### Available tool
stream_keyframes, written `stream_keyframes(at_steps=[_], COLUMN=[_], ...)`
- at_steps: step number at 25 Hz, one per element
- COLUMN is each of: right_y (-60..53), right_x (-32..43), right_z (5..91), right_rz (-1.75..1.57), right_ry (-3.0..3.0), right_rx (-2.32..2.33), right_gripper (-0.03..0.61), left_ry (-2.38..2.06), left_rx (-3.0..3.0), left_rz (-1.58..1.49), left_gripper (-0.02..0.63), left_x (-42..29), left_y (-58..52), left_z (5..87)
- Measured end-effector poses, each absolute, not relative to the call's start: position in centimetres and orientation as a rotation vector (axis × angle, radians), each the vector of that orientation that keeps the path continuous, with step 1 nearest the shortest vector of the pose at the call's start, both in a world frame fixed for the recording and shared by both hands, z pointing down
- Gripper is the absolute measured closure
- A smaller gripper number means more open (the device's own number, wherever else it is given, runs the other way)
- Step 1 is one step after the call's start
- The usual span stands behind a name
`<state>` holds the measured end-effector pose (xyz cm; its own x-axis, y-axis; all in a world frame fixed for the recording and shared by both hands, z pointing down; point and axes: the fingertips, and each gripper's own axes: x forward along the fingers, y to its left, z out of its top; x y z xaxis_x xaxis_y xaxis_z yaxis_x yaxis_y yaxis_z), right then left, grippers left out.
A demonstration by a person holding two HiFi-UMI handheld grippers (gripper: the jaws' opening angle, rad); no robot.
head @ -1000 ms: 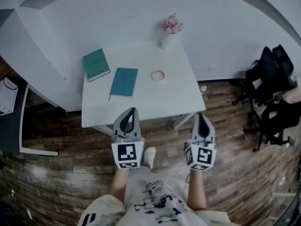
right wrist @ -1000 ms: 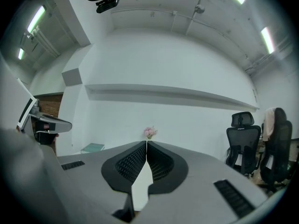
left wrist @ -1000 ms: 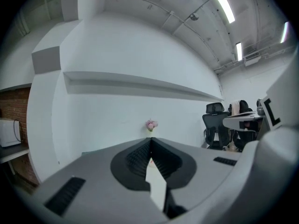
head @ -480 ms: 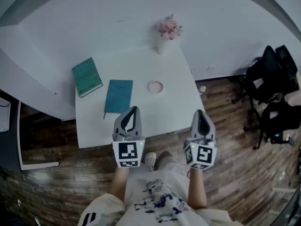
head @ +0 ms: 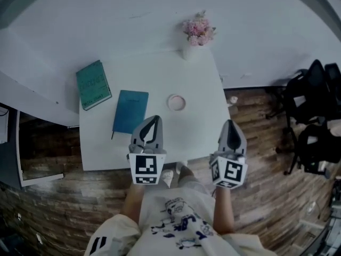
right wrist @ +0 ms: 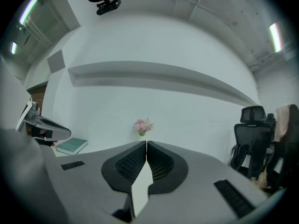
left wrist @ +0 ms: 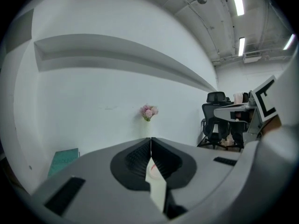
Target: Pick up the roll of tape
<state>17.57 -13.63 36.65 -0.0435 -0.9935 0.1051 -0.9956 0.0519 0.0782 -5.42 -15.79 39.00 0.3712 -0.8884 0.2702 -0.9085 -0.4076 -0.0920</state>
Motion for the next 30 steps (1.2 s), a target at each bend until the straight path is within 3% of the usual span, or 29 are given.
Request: stream_keyframes(at_steps=[18,30], right_y=[-24.1,-25.8], right_x=[19.1,18.5], right_z=[41.5,45.4], right_rz=[0.105,0.203], right_ry=[-2.237,-2.22], right_rx=[1.891,1.826], right_gripper=[0.574,0.574], left_ry=[-1.457,-1.283], left_rx=[2.433,2.37], left_rz=[0.659,0.833], left_gripper=[0.611,0.52], left_x=[0.6,2.5], left_y=[-22.6,-23.0], left_z=[47.8,53.9])
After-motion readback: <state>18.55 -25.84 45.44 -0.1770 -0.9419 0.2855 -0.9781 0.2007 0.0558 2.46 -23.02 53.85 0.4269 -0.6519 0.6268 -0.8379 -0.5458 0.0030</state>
